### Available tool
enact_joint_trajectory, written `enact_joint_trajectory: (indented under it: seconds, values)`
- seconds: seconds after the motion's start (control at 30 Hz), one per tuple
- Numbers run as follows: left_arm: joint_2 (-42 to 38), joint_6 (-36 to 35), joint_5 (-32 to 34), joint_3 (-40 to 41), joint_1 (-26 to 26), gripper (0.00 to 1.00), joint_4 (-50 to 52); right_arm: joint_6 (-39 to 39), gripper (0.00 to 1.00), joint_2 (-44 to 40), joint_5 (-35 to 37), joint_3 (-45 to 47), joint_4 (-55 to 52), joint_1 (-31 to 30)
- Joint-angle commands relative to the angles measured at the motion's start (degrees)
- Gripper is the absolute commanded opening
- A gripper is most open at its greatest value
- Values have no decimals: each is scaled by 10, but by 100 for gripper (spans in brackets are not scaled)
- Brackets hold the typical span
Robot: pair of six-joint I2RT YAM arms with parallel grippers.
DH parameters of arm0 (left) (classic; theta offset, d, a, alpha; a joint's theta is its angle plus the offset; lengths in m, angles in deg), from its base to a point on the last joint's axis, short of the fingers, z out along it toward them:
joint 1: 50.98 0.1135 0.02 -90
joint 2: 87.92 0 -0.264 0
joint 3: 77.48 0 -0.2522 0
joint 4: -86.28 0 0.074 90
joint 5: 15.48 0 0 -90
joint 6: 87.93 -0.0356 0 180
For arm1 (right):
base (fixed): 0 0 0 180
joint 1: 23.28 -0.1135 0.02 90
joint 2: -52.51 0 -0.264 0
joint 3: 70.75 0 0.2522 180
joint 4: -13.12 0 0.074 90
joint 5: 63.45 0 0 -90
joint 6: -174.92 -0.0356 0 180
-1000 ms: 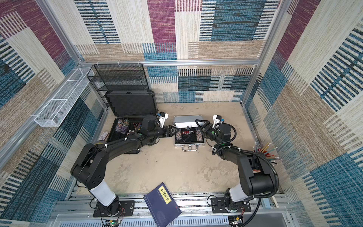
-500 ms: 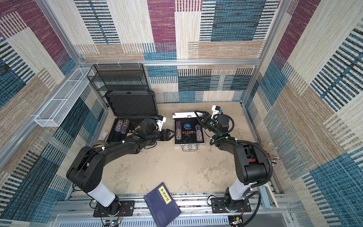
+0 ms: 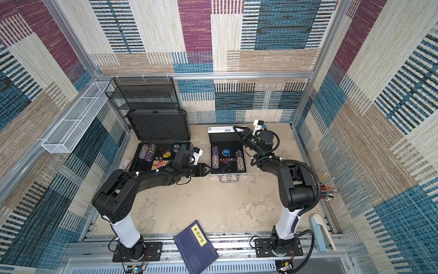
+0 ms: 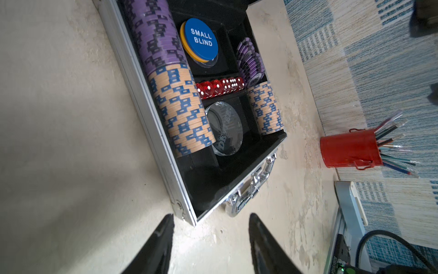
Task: Open the poker set cases
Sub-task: Open the case lid on the poker set case.
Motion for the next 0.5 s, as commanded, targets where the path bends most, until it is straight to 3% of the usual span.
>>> enact_joint_trajectory:
  seconds: [0.0,0.47]
  values:
    - [15,2,1,-8,0,50,-18,-17,47,12,17,-19,16,-2]
    - [55,4,-5,-18,0,43,-29,-42,45,73,63,-96,10,-3]
